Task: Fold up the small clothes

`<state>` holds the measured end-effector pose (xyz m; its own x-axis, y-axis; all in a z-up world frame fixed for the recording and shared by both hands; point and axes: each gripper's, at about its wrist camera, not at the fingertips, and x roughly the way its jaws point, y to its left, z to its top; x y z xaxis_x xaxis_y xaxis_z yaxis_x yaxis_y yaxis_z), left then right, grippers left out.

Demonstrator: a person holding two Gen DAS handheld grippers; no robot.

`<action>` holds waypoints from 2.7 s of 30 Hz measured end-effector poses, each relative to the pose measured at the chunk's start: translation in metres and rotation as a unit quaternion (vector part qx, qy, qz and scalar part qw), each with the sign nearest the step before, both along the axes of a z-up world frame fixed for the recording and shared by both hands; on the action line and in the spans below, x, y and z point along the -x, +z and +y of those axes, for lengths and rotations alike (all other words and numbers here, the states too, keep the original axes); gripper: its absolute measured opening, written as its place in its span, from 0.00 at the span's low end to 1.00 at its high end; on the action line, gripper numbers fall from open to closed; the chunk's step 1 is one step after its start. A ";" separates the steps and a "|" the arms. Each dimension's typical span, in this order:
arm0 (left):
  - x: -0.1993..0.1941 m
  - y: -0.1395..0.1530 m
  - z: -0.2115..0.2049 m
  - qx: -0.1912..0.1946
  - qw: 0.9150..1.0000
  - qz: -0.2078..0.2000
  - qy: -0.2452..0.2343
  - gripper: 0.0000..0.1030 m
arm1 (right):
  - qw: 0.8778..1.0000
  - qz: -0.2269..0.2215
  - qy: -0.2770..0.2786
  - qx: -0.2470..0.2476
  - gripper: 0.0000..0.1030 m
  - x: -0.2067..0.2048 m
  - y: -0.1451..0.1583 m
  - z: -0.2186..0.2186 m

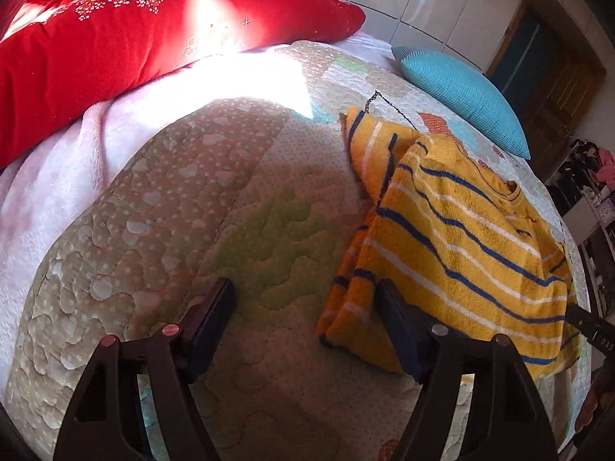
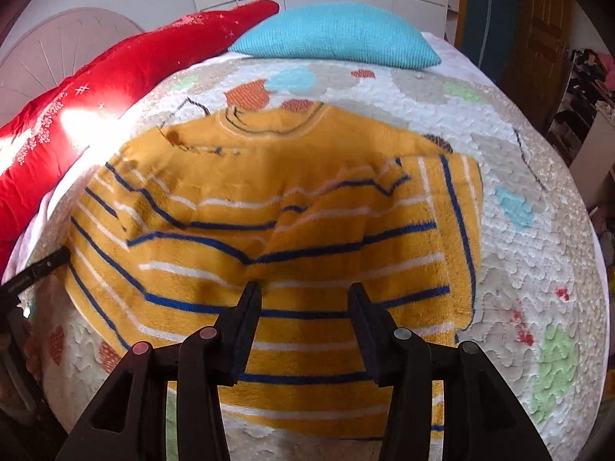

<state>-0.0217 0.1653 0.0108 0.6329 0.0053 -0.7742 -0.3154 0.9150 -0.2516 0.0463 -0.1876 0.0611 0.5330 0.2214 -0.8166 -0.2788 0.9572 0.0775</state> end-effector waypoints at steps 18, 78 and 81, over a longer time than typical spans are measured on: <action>0.063 0.007 0.031 0.074 0.992 -0.101 0.032 0.74 | 0.986 0.081 0.142 -0.027 0.57 -0.042 -0.019 0.261; 0.030 0.080 -0.210 -0.005 0.977 -0.074 -0.199 0.77 | 0.969 0.062 -0.012 -0.238 0.08 -0.009 -0.005 -0.092; 0.027 0.088 -0.217 -0.014 0.975 -0.075 -0.208 0.77 | 0.970 0.054 -0.020 -0.237 0.08 -0.002 -0.013 -0.097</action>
